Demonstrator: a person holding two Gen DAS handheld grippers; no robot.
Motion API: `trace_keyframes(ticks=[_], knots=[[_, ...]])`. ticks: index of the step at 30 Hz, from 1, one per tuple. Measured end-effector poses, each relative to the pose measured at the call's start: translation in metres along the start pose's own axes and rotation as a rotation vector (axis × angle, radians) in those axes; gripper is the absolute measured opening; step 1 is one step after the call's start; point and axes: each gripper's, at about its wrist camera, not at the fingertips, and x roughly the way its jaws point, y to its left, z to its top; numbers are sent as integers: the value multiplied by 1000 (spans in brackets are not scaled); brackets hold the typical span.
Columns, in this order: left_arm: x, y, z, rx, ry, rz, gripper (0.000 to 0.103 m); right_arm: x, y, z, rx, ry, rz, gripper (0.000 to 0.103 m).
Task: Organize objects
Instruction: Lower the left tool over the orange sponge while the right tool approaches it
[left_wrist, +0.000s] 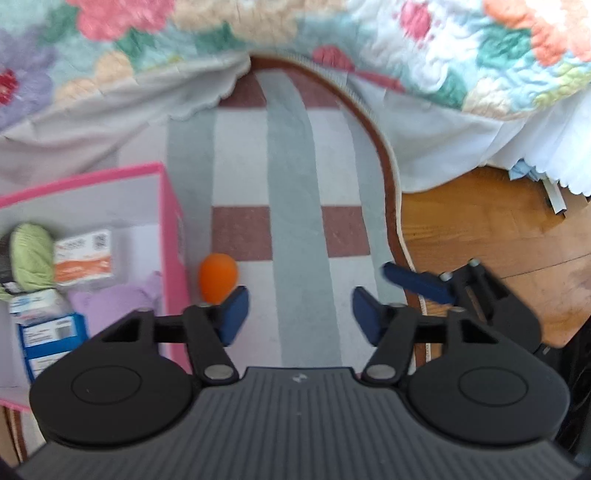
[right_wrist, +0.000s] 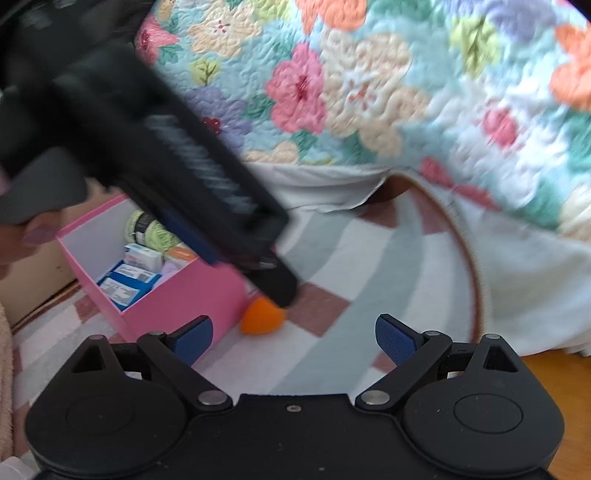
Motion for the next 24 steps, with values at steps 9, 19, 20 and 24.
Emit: trace_keyframes(ticks=[9, 19, 20, 24], knots=[[51, 16, 20, 39, 92, 54, 31, 51, 3, -17, -1, -7, 55, 89], [64, 6, 37, 96, 118, 181, 26, 96, 6, -18, -65, 62, 78, 70], [65, 6, 38, 86, 118, 177, 26, 98, 7, -19, -71, 63, 82, 69], [65, 9, 38, 34, 113, 132, 26, 105, 13, -21, -102, 55, 91, 64]])
